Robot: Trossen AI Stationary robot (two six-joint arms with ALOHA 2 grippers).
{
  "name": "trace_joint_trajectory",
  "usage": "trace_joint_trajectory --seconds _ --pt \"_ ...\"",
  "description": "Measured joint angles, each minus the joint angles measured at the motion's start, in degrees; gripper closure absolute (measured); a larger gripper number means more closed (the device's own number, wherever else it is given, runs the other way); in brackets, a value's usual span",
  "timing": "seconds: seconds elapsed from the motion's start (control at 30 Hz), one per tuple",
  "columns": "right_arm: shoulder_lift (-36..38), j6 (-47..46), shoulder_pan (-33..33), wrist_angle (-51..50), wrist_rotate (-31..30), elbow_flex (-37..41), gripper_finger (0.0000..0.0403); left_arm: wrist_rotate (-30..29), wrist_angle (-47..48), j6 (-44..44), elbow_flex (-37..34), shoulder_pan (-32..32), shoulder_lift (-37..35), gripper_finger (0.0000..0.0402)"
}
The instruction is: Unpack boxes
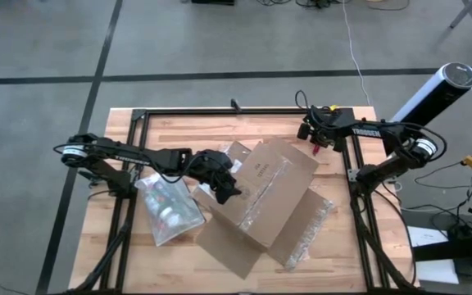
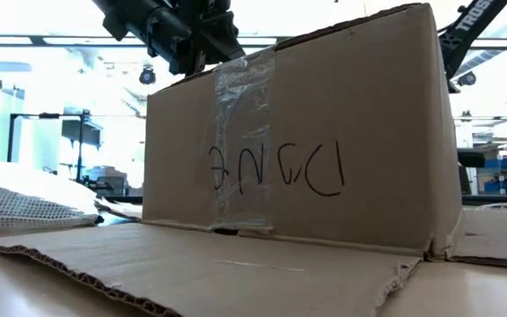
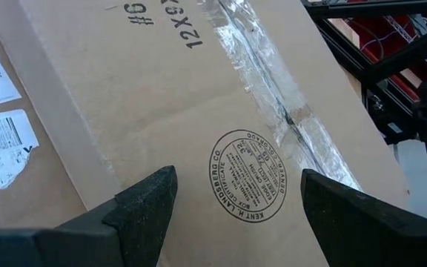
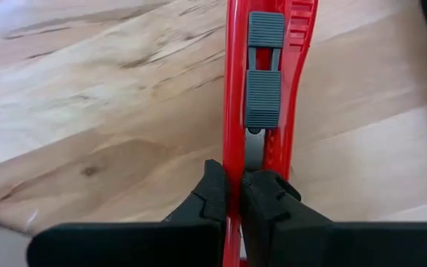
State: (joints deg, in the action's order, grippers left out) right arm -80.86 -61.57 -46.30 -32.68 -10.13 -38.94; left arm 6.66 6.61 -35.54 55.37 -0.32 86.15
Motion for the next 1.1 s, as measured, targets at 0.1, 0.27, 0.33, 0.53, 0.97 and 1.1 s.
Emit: trace_joint_trajectory --seconds 0.1,0.27,0.33,0.53,0.97,1.1 --pt "0.33 0.65 1.30 0.11 0.62 0.00 0.0402 0.00 -0.02 0.16 0.00 0.00 0.00 0.0127" --pt "3.30 0.68 4.15 0.61 0.57 -0.02 0.0403 -0.03 -0.13 0.12 0.00 0.00 0.00 0.0127" --pt "5.40 0.54 5.13 0.80 0.90 -0.02 0.0403 -0.04 -0.14 0.13 0.00 0.02 0.00 0.0127" --pt "14.58 1.12 7.59 3.66 3.81 -0.09 0.0403 -0.04 -2.16 0.77 0.00 0.07 -0.11 0.0127" --pt "29.67 8.59 17.14 25.48 19.59 -0.13 0.0403 0.79 -14.94 6.27 0.00 2.33 -3.79 0.0127" --pt "29.71 6.75 22.04 31.62 21.11 -0.15 0.0403 2.32 -20.26 6.37 0.00 4.37 -3.78 0.0127"
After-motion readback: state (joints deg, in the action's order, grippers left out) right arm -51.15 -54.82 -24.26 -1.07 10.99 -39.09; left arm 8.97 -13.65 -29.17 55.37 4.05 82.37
